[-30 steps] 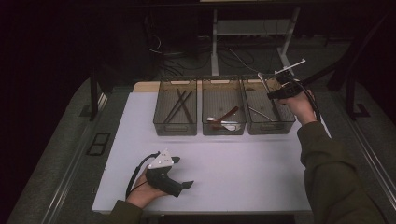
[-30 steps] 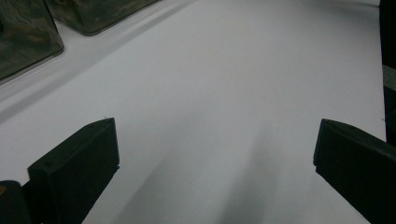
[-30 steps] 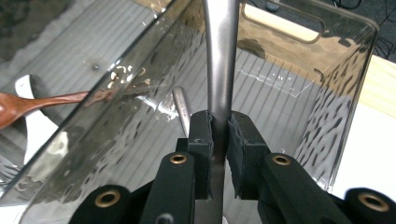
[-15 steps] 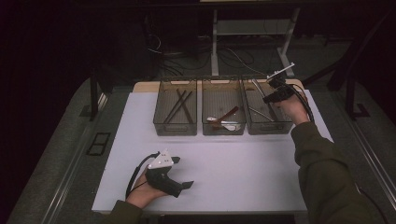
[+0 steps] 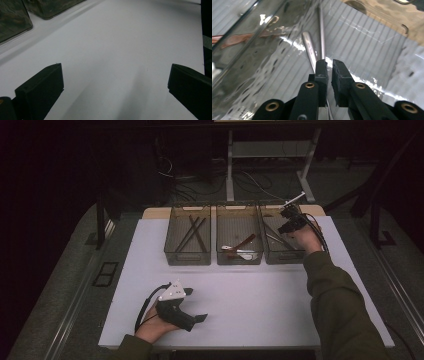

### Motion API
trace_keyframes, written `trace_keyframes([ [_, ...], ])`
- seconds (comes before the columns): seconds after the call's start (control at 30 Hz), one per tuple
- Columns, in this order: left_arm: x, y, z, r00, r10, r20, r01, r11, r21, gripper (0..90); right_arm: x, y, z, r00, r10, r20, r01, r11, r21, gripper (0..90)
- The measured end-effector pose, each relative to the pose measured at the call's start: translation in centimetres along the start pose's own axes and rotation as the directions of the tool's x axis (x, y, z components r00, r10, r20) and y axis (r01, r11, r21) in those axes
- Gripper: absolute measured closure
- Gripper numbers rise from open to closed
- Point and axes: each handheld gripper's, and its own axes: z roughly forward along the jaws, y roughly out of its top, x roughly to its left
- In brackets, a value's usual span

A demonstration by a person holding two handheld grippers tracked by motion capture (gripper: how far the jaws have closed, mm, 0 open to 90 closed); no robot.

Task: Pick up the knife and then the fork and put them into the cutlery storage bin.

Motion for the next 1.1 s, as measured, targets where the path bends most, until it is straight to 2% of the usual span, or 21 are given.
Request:
trace_keyframes([
  [0.13, 0.0, 0.0, 0.0, 1.0000, 0.003, -0.001, -0.003, 1.0000, -0.001, 0.0, -0.2, -0.2, -0.3, 1.0000, 0.008, 0.000, -0.008, 1.000, -0.010, 78.8],
  [0.27, 0.0, 0.0, 0.0, 1.0000, 0.001, -0.002, -0.001, 1.0000, 0.001, 0.0, -0.5, -0.4, -0.7, 0.9990, 0.034, -0.030, -0.035, 0.999, -0.035, 70.7],
  [0.37, 0.0, 0.0, 0.0, 1.0000, 0.000, -0.002, 0.000, 1.0000, 0.002, 0.0, -0.9, -0.7, -1.2, 0.9962, 0.065, -0.057, -0.069, 0.995, -0.077, 62.9],
  [0.47, 0.1, 0.0, 0.0, 1.0000, -0.001, -0.003, 0.001, 1.0000, 0.003, 0.0, -1.4, -1.2, -1.6, 0.9932, 0.077, -0.088, -0.087, 0.989, -0.118, 55.9],
  [0.57, 0.1, 0.0, 0.0, 1.0000, -0.003, -0.005, 0.003, 1.0000, 0.003, 0.0, -1.7, -1.6, -2.2, 0.9920, 0.091, -0.087, -0.103, 0.984, -0.148, 50.3],
  [0.7, 0.2, 0.0, 0.0, 1.0000, -0.005, -0.007, 0.005, 1.0000, 0.004, 0.0, -1.8, -2.3, -3.0, 0.9886, 0.091, -0.120, -0.113, 0.975, -0.191, 44.8],
  [0.8, 0.2, 0.0, 0.1, 0.9999, -0.010, -0.011, 0.010, 0.9999, 0.006, 0.0, -1.7, -2.8, -3.6, 0.9914, 0.089, -0.096, -0.109, 0.968, -0.227, 39.0],
  [0.87, 0.2, 0.1, 0.2, 0.9999, -0.010, -0.011, 0.010, 0.9999, 0.005, 0.0, -1.7, -3.1, -3.9, 0.9895, 0.098, -0.106, -0.122, 0.962, -0.243, 36.8],
  [0.97, 0.3, 0.0, 0.2, 0.9998, -0.012, -0.014, 0.012, 0.9999, 0.010, 0.0, -1.6, -3.7, -4.3, 0.9915, 0.086, -0.098, -0.108, 0.959, -0.260, 34.1],
  [1.1, 0.4, 0.0, 0.2, 0.9997, -0.015, -0.017, 0.015, 0.9998, 0.009, 0.0, -1.4, -4.4, -5.0, 0.9908, 0.076, -0.112, -0.105, 0.954, -0.281, 32.4],
])
